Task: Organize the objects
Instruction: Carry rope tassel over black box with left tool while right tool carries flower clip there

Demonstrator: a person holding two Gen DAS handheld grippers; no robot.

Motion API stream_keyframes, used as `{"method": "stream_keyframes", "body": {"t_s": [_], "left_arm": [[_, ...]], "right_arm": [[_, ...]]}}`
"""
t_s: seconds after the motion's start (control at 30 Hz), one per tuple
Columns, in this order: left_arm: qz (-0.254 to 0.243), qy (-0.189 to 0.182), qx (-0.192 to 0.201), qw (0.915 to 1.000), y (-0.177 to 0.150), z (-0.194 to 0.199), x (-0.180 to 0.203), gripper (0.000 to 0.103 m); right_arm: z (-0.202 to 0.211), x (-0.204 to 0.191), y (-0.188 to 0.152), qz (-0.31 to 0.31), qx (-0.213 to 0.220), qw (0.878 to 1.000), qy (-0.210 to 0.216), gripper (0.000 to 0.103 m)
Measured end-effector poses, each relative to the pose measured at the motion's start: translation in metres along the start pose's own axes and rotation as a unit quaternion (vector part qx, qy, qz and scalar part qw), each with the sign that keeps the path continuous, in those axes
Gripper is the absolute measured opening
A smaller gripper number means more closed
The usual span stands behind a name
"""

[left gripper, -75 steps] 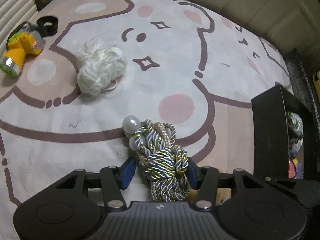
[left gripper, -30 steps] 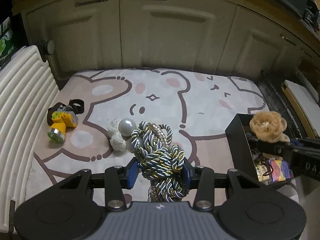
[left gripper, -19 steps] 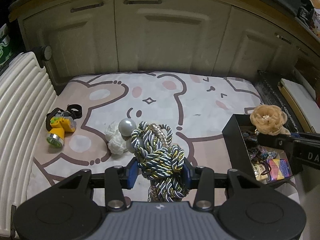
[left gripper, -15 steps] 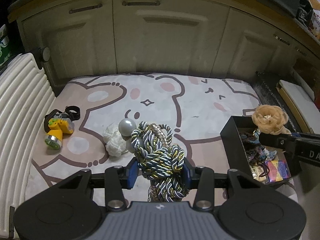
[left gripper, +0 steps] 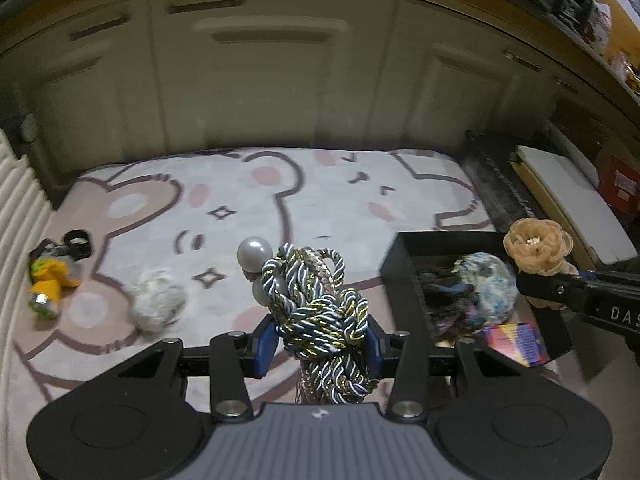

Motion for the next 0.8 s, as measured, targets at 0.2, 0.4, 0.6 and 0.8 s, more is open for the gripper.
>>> {"method": "stream_keyframes", "body": {"t_s": [0.2, 0.4, 0.6, 0.8], "left_arm": [[-0.016, -0.023, -0.003, 0.9996, 0.007, -0.014, 0.035, 0.045], [-0.029, -0.042, -0.006, 0.9987, 0.011, -0.027, 0.067, 0.045], [-0.038, -0.060, -0.004, 0.9975, 0.013, -0.037, 0.092, 0.045], [-0.041, -0.091, 0.002, 0.9950, 0.014, -0.041, 0.113, 0.045]], "right_arm": [[0.009, 0.041, -0.003, -0.022, 0.004, 0.999, -0.024, 0.021], [0.016, 0.078, -0.006, -0.046, 0.011, 0.998, -0.040, 0.021], [0.020, 0.102, -0.010, -0.064, 0.012, 0.997, -0.049, 0.021], [0.020, 0.112, -0.013, -0.068, 0.009, 0.997, -0.048, 0.021]]}}
Point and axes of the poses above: each gripper's, at about its wrist camera, not at the fingertips, and z roughly against the way its jaws point, x to its right, y to its top, the point moved 3 cm from there along -z, roughly the way its jaws point, and after that the axes turned 2 degrees about -z, right-handed, at the moved point
